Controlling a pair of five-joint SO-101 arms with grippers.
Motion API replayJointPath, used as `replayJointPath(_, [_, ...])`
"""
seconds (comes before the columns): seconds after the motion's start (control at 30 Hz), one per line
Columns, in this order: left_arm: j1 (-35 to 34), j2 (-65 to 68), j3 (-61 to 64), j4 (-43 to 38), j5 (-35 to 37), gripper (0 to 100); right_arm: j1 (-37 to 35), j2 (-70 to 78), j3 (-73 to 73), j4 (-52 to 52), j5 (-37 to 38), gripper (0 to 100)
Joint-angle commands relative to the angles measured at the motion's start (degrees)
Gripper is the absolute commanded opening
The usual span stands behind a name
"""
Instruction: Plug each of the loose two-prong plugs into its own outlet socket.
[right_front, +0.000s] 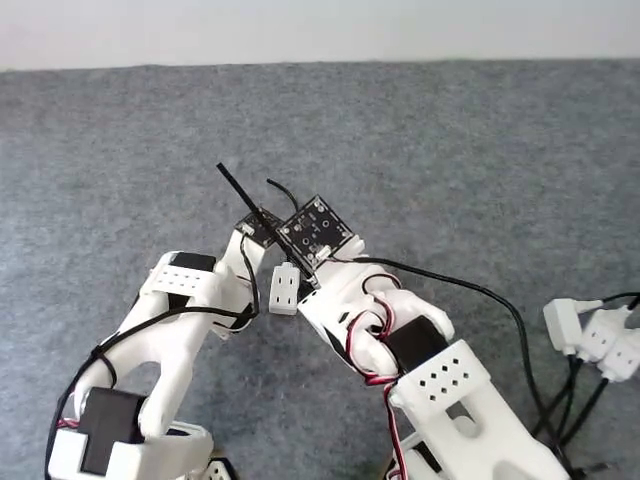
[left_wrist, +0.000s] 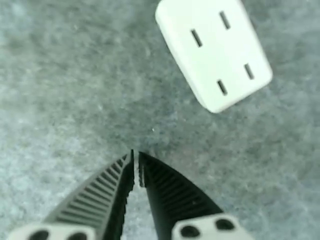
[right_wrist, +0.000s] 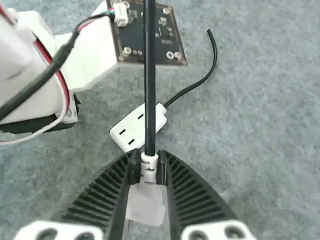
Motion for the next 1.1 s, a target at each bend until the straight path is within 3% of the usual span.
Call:
replayJointPath(0.0, [0.44,-2.29,-0.31,-0.62,-1.93,1,0.22,-0.4,-0.44,-2.07,-0.79,0.8])
replayJointPath(0.27, [3.87,-5.1,2.68,0.26,-6.15,1,-0.13,-0.4,0.97,-4.7,-0.88,0.8])
replayJointPath(0.53, [4.13,-14.86,10.15,-3.69,-5.98,1,-1.01,4.7,0.0,-6.02,-0.97,0.8])
replayJointPath(0.8, [4.13,-16.53,11.3,-3.96,-5.89,1,-1.01,6.02,-0.62,-8.13,-3.69,0.8])
replayJointPath(0.87, [3.87,-16.88,11.38,-4.57,-3.6,1,-0.84,6.02,-0.53,-9.71,-7.56,0.8])
replayJointPath(1.07, [-1.23,-18.81,13.76,-14.86,14.95,1,0.22,7.6,0.0,-15.52,-16.0,0.8])
